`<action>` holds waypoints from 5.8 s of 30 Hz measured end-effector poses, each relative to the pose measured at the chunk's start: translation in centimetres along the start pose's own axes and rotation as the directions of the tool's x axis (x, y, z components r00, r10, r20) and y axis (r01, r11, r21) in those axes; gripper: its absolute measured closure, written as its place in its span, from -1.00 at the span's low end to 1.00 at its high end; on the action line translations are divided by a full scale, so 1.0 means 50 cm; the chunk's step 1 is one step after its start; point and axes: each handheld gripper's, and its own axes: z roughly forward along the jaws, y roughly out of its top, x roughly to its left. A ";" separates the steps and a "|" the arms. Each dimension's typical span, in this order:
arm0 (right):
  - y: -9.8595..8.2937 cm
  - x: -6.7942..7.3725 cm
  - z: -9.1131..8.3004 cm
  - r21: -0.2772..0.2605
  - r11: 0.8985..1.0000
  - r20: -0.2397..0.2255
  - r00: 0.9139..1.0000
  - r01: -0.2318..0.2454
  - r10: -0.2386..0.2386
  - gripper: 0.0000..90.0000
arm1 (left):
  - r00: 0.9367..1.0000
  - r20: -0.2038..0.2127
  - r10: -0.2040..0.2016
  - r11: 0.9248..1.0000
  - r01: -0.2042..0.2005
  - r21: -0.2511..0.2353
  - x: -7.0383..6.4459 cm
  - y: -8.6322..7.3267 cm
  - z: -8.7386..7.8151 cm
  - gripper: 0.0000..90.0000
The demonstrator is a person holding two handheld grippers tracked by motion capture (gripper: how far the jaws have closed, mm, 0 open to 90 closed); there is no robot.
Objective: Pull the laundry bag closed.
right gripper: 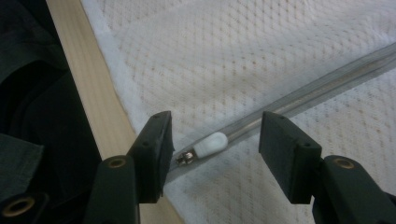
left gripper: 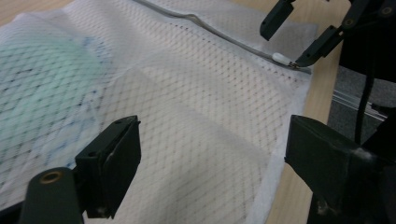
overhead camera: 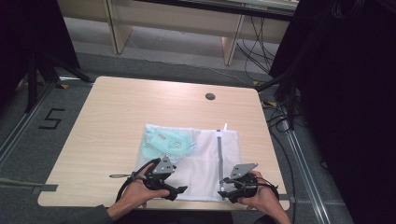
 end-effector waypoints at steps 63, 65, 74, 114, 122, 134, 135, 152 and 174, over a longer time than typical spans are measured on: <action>0.015 0.007 0.004 0.055 0.981 -0.125 0.977 0.184 -0.176 0.66 | 1.000 0.023 0.016 1.000 -0.016 0.017 -0.016 0.002 0.017 -0.60; 0.012 0.010 0.000 0.073 0.984 -0.113 0.982 0.163 -0.154 0.72 | 1.000 0.024 0.016 1.000 -0.016 0.016 -0.016 0.002 0.017 -0.60; 0.013 0.012 -0.003 0.080 0.981 -0.121 0.978 0.178 -0.168 0.87 | 0.999 0.024 0.026 1.000 -0.027 0.009 -0.014 0.003 0.016 -0.59; 0.021 0.004 -0.029 0.075 0.989 -0.059 0.990 0.129 -0.125 0.93 | 0.993 0.096 0.075 0.997 -0.076 0.006 -0.055 0.013 0.051 -0.37; 0.027 0.003 -0.036 0.066 0.994 -0.047 0.995 0.090 -0.087 0.93 | 0.983 0.130 0.130 0.991 -0.130 -0.011 -0.098 0.016 0.106 -0.40; 0.031 0.000 -0.046 0.026 0.996 -0.035 0.996 0.080 -0.080 0.92 | 0.976 0.111 0.185 0.983 -0.185 -0.010 -0.114 0.032 0.169 -0.09; 0.032 -0.002 -0.046 0.025 0.995 -0.030 0.995 0.098 -0.098 0.92 | 0.977 0.117 0.180 0.984 -0.179 -0.012 -0.115 0.032 0.173 -0.06; 0.035 -0.006 -0.048 0.023 0.994 -0.040 0.993 0.111 -0.110 0.92 | 0.949 0.124 0.290 0.957 -0.289 -0.025 -0.118 0.047 0.196 0.63; 0.027 -0.016 -0.038 0.041 0.995 -0.058 0.995 0.088 -0.086 0.92 | 0.920 0.130 0.369 0.929 -0.369 -0.024 -0.126 0.046 0.190 0.97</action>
